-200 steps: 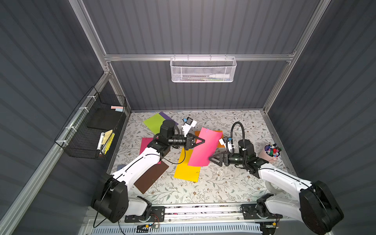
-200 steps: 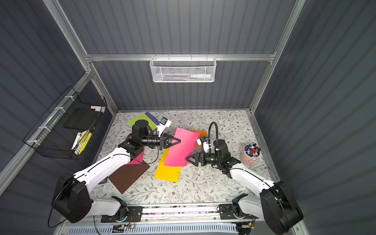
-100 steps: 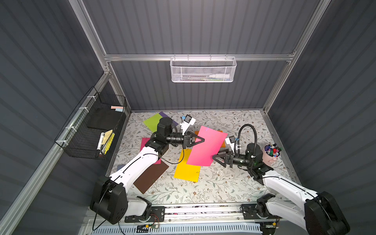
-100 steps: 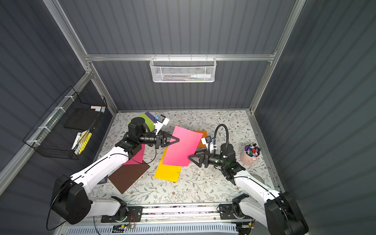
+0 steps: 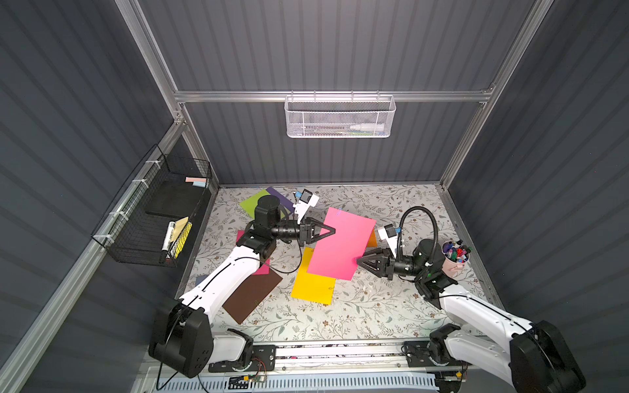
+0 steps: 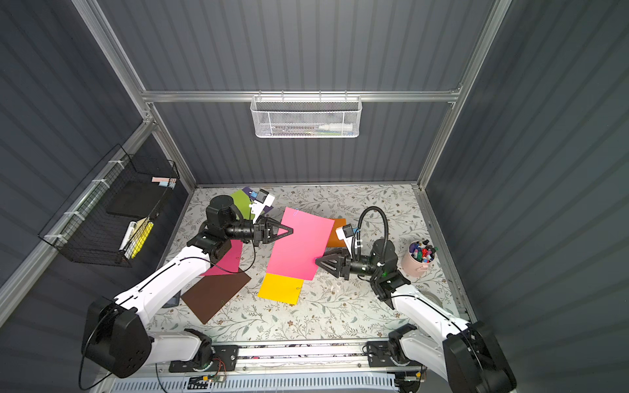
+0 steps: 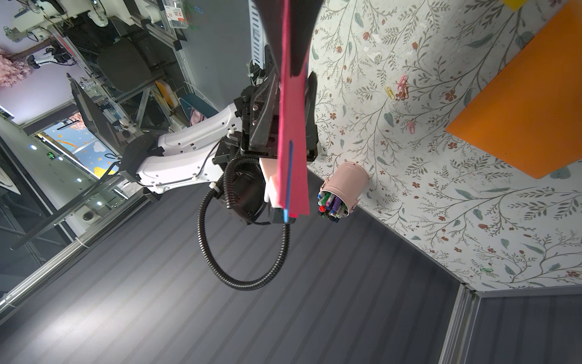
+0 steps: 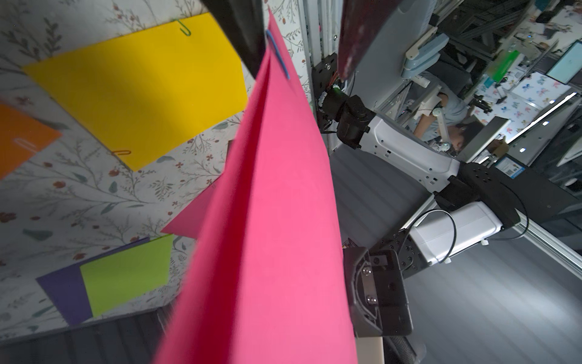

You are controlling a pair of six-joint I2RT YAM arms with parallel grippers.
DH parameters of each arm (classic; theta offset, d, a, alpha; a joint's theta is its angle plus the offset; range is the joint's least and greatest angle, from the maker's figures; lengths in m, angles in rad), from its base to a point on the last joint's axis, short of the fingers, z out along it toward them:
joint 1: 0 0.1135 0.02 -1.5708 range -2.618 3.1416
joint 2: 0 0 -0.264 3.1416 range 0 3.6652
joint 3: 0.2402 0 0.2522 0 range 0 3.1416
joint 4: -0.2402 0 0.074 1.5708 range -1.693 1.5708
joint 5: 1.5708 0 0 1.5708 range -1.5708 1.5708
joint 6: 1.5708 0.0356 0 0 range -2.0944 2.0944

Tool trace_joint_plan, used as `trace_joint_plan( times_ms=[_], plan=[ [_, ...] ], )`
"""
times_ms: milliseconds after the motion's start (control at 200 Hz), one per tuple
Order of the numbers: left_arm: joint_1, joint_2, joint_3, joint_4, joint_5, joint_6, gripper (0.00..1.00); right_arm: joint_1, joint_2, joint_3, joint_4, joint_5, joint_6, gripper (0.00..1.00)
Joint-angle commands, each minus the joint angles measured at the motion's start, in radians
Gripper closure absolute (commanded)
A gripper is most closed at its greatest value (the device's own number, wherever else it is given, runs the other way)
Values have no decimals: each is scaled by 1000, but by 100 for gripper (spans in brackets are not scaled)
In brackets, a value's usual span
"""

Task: Unclip the paperclips from the documents
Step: Remove the paper clip from the document.

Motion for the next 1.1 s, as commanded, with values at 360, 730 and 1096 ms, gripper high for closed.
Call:
trace_joint_plan(
  times_ms=[360, 730, 1096],
  plan=[
    [17, -29, -21, 13, 23, -3, 100, -5, 8, 37, 3, -55, 3, 77],
    [23, -27, -27, 34, 20, -19, 100, -5, 13, 44, -47, -67, -12, 87],
    [38, -39, -32, -10, 0, 28, 100, -5, 22, 46, -92, -62, -26, 95]
  ],
)
